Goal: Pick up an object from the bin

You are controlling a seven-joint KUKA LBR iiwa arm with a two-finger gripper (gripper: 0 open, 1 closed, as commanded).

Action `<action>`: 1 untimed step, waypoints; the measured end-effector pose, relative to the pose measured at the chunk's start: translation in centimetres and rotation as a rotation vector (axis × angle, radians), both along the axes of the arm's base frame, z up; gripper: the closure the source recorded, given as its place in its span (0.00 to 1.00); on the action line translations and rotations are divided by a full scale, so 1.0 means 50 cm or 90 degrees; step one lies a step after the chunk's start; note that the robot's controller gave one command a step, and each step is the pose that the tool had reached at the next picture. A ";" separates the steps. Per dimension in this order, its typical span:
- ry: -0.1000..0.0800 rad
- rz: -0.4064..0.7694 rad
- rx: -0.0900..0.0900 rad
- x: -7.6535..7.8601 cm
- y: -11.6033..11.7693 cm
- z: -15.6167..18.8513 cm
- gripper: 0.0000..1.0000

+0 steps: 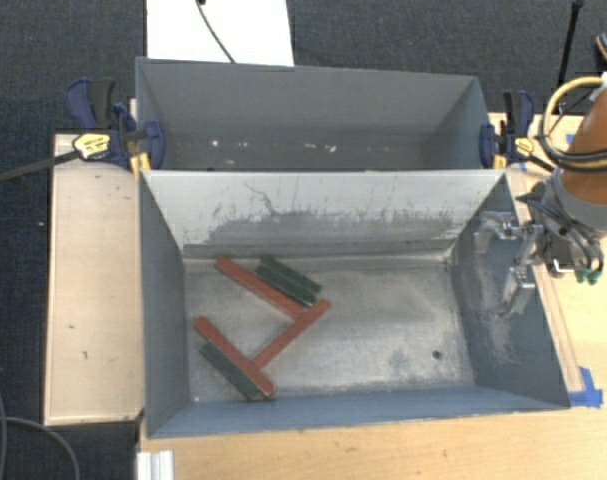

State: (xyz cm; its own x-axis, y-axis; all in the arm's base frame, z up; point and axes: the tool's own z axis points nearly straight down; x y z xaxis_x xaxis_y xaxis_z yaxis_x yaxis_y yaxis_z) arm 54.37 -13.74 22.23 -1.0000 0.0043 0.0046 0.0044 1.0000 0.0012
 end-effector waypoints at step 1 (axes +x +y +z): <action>-0.002 0.050 0.003 0.066 0.171 -0.130 0.00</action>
Offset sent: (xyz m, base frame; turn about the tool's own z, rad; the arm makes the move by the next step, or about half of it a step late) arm 0.0328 0.0793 -0.0619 -0.0693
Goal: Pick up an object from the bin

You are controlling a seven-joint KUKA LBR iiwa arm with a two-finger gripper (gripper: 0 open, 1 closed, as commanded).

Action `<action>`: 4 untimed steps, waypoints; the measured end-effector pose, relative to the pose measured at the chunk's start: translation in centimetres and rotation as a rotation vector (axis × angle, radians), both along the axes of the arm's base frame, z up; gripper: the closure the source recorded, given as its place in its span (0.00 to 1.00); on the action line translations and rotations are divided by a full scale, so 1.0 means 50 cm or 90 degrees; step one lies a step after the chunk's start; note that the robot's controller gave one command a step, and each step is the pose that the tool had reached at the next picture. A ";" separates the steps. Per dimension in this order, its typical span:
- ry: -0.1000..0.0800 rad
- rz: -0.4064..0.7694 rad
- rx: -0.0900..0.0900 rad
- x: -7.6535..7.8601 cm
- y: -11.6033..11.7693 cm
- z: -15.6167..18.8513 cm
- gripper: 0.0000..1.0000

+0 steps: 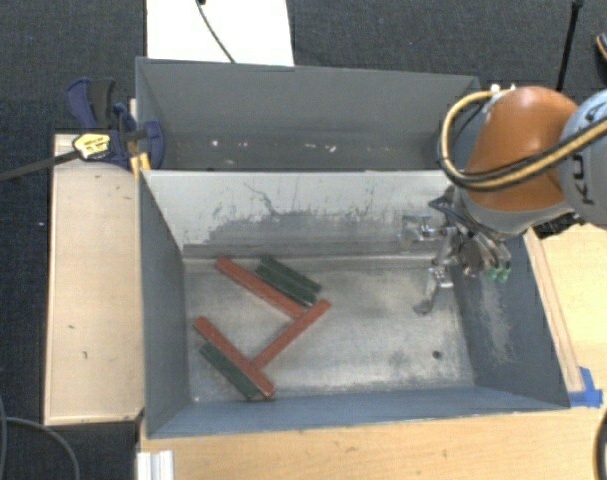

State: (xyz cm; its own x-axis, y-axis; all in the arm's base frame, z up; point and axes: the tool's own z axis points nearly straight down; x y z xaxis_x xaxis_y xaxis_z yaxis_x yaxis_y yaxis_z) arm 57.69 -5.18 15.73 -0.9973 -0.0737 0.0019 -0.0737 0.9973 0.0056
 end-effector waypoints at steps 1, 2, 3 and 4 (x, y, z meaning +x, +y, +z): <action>0.000 0.014 -0.001 -0.041 0.117 -0.055 0.00; -0.001 0.040 0.000 -0.025 0.296 -0.133 0.00; -0.003 0.252 -0.002 -0.071 0.336 -0.174 0.00; -0.006 0.326 -0.003 0.025 0.286 -0.172 0.00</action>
Offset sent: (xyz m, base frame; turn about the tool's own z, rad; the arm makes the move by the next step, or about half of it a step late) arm -0.0198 0.0536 -0.0264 -0.0154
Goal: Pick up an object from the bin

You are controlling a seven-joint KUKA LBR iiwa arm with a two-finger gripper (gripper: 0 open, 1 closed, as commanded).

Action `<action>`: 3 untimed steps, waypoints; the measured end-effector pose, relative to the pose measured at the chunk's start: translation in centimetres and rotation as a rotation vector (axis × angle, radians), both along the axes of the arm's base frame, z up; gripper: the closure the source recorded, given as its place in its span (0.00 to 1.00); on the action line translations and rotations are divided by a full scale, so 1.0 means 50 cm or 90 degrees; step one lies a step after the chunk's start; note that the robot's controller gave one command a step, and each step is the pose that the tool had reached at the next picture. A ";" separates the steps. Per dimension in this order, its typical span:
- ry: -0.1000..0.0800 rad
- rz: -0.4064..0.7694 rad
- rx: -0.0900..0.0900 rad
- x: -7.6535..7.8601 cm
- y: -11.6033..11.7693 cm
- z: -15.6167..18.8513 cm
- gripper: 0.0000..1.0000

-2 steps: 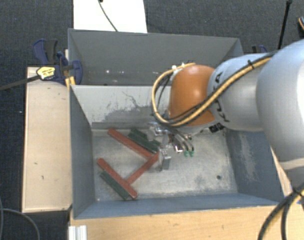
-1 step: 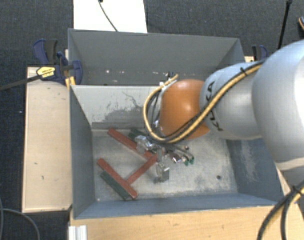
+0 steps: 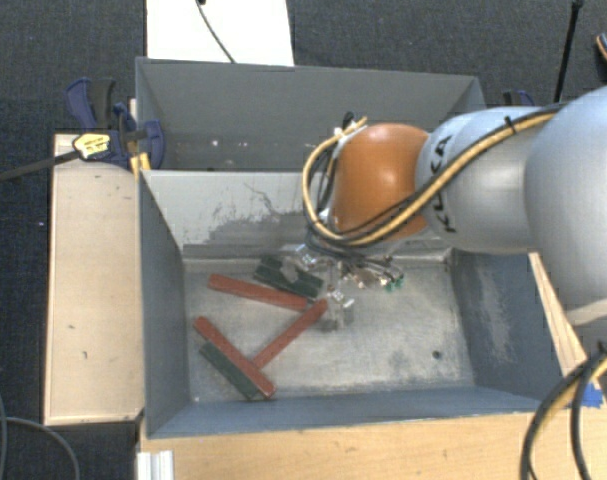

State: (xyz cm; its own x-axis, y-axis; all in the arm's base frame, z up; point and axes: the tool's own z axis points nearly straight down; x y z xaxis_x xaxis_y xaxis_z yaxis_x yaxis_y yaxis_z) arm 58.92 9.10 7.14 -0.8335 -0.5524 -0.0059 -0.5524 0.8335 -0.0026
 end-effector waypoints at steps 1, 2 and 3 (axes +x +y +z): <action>0.001 0.001 0.000 -0.001 0.002 0.002 1.00; 0.003 0.001 0.000 -0.003 0.002 0.000 0.00; -0.001 0.001 0.001 0.001 0.003 0.004 1.00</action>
Offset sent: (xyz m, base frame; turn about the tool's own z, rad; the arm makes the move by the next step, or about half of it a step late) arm 0.0000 0.0000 0.0000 0.0000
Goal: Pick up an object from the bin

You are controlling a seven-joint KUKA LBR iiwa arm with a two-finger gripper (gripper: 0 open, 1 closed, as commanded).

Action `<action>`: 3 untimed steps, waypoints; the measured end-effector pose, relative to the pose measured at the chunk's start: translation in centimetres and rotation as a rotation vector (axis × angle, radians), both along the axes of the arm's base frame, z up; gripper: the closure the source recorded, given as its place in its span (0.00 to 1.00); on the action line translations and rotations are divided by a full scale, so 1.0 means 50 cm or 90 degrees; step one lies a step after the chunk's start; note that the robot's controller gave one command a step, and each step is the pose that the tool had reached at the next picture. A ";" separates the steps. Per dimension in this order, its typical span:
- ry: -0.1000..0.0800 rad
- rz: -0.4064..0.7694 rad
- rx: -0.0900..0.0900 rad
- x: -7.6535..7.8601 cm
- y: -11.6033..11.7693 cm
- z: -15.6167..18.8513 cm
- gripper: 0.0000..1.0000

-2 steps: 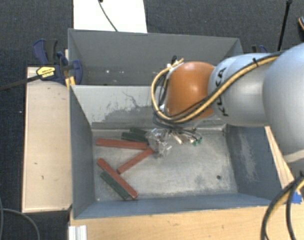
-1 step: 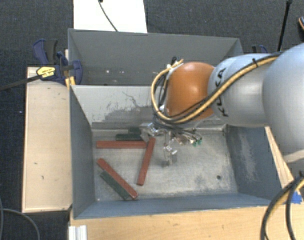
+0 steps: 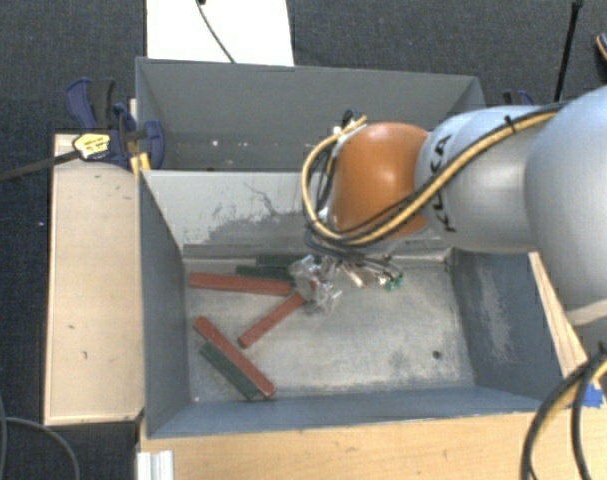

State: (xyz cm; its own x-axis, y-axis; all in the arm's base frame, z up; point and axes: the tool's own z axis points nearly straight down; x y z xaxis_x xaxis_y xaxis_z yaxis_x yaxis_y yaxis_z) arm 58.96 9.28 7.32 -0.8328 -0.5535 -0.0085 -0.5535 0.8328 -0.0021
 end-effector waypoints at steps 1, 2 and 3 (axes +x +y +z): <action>0.003 0.000 -0.001 -0.003 -0.001 -0.004 0.00; 0.003 -0.054 0.003 -0.035 0.166 -0.004 0.00; 0.003 -0.057 0.000 -0.032 0.155 -0.005 1.00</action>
Offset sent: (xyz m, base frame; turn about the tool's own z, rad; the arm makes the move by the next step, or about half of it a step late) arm 0.0000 0.0000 0.0000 0.0000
